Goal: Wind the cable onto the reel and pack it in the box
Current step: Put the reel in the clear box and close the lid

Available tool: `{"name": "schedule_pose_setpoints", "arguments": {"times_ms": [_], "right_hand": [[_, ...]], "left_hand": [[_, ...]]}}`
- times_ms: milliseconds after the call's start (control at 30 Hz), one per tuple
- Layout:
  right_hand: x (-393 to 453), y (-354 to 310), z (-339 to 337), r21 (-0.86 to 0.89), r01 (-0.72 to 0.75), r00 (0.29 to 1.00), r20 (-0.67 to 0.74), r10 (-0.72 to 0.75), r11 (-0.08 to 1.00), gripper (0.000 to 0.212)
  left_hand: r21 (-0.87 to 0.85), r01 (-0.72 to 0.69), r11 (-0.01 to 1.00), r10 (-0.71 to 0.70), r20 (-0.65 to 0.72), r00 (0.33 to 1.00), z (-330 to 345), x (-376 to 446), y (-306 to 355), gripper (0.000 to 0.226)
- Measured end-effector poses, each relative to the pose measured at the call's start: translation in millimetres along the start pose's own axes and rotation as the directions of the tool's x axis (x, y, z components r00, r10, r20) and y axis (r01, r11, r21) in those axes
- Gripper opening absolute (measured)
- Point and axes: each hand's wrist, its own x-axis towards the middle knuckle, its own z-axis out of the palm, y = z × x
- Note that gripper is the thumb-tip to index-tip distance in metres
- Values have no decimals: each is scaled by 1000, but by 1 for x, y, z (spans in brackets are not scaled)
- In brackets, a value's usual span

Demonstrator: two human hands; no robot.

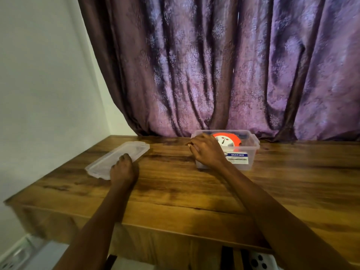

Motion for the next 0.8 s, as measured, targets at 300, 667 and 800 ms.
{"name": "schedule_pose_setpoints", "arguments": {"times_ms": [300,667,800], "right_hand": [[10,45,-14,52,-185,982,44,183,981,74],[-18,100,-74,182,-219,969,-71,235,959,56],[-30,121,-89,315,-269,949,-76,307,910,36]], "left_hand": [[-156,-540,827,527,-117,841,-15,22,63,41],[-232,-769,596,676,-372,636,-5,26,145,48],[-813,-316,489,250,-217,944,3,26,157,80]]}}
